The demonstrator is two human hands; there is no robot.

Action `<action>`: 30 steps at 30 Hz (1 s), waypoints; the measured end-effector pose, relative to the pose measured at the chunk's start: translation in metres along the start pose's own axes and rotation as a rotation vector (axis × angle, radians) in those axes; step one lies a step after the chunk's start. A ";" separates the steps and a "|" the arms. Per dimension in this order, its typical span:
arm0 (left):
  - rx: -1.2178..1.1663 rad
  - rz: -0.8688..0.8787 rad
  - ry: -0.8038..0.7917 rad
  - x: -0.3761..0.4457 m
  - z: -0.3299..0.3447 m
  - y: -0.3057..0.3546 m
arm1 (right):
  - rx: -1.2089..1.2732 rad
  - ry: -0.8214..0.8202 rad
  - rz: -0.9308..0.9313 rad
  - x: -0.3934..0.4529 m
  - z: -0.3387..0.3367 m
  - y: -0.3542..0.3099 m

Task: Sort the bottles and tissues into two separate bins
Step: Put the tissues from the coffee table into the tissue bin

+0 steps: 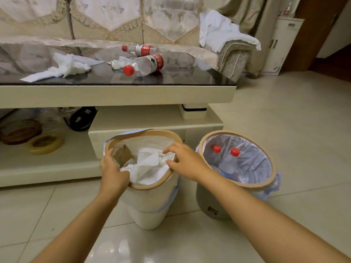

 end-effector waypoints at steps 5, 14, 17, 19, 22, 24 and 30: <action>-0.053 0.038 -0.045 -0.014 0.029 0.016 | 0.140 0.126 0.105 -0.006 -0.044 0.049; -0.165 -0.029 -0.004 -0.030 0.032 0.022 | 0.348 0.003 0.609 -0.036 -0.030 0.126; -0.199 0.008 0.016 -0.038 0.027 0.033 | 0.525 0.036 0.620 -0.034 -0.022 0.106; -0.217 0.019 0.035 -0.041 0.024 0.036 | 0.579 0.051 0.615 -0.032 -0.017 0.098; -0.238 0.016 0.051 -0.040 0.017 0.037 | 0.638 0.063 0.604 -0.027 -0.008 0.087; -0.222 0.019 0.047 -0.036 0.013 0.034 | 0.697 0.047 0.610 -0.023 0.000 0.079; -0.034 0.049 0.090 -0.022 -0.008 0.018 | 0.754 -0.002 0.611 -0.017 0.023 0.062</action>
Point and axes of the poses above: each hand's wrist, its own x-axis towards the middle knuckle, its own z-axis out of the palm, y = z × x, the point moved 9 cm from there along x, towards the middle knuckle, and after that the axes turned 12 degrees about y, right-handed, at the moved point
